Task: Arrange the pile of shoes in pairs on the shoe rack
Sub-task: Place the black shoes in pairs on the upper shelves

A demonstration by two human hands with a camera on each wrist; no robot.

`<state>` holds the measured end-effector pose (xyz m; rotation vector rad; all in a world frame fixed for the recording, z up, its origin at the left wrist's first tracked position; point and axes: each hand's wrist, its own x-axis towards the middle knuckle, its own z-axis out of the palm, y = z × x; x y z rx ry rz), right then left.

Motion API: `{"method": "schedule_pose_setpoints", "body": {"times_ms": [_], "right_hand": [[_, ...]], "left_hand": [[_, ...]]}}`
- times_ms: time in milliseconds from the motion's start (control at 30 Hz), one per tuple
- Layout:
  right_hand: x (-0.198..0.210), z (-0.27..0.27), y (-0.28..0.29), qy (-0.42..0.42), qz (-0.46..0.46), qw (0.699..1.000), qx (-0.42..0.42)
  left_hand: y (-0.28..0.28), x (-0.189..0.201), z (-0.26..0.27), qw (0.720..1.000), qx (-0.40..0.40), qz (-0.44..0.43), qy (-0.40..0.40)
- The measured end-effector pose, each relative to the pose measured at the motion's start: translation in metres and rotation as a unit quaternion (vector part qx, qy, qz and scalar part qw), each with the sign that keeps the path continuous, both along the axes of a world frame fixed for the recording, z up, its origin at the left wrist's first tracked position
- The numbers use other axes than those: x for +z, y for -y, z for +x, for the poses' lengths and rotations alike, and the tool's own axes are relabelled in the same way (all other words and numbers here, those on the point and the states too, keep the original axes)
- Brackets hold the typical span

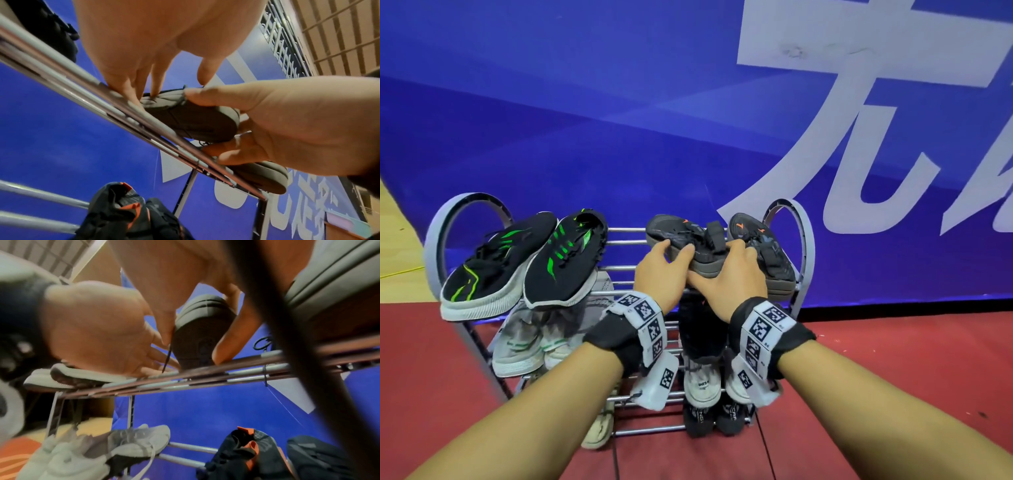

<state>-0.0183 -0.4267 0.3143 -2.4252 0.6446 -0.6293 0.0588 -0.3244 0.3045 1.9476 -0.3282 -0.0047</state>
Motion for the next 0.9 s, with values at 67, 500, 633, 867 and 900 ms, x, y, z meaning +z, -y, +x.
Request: {"method": "schedule_pose_setpoints", "body": {"times_ms": [67,500,633,867,900], "right_hand": [[0.000,0.000,0.001,-0.013,-0.013,1.000,0.010],[0.011,-0.025,0.055,-0.044,-0.177,0.983,-0.004],[0.005,-0.031,0.063,-0.037,-0.138,0.990,-0.021],[0.008,-0.023,0.063,-0.179,-0.256,0.949,-0.038],[0.009,-0.022,0.063,-0.196,-0.269,0.942,-0.038]], "left_hand": [[0.002,0.001,-0.002,1.000,0.002,0.000,-0.015],[0.016,-0.007,-0.014,0.988,-0.007,0.146,0.054],[0.018,-0.018,-0.014,0.975,-0.006,0.207,0.087],[0.028,-0.026,-0.023,0.975,-0.059,0.146,0.159],[0.031,-0.027,-0.025,0.975,-0.065,0.143,0.160]]}}
